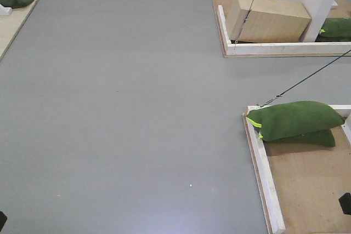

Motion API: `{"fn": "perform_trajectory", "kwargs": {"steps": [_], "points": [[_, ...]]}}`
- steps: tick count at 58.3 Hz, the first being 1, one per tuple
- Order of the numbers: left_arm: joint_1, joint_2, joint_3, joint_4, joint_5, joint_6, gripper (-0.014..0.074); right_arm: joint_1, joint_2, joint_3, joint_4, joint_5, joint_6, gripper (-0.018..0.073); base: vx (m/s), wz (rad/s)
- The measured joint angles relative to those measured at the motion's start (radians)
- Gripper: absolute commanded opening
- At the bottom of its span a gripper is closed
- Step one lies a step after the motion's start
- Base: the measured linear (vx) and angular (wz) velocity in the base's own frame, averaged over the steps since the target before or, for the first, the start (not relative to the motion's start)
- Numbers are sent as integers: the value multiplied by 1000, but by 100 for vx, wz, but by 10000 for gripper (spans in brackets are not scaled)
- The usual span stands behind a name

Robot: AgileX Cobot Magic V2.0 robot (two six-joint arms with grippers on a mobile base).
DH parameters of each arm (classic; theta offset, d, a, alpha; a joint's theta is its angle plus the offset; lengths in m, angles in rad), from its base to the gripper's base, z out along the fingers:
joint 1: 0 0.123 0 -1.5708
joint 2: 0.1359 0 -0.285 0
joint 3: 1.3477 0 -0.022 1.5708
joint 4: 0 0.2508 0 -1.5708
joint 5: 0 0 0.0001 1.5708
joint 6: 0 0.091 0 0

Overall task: Move to blue door and open it
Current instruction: 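Drive the base forward past the light wooden box platform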

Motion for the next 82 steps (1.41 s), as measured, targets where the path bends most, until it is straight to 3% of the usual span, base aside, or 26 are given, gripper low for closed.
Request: {"fn": "perform_trajectory", "kwargs": {"steps": [82], "points": [[0, 0, 0, 0, 0, 0, 73, 0, 0, 0, 0, 0, 0, -1, 4, 0]]}}
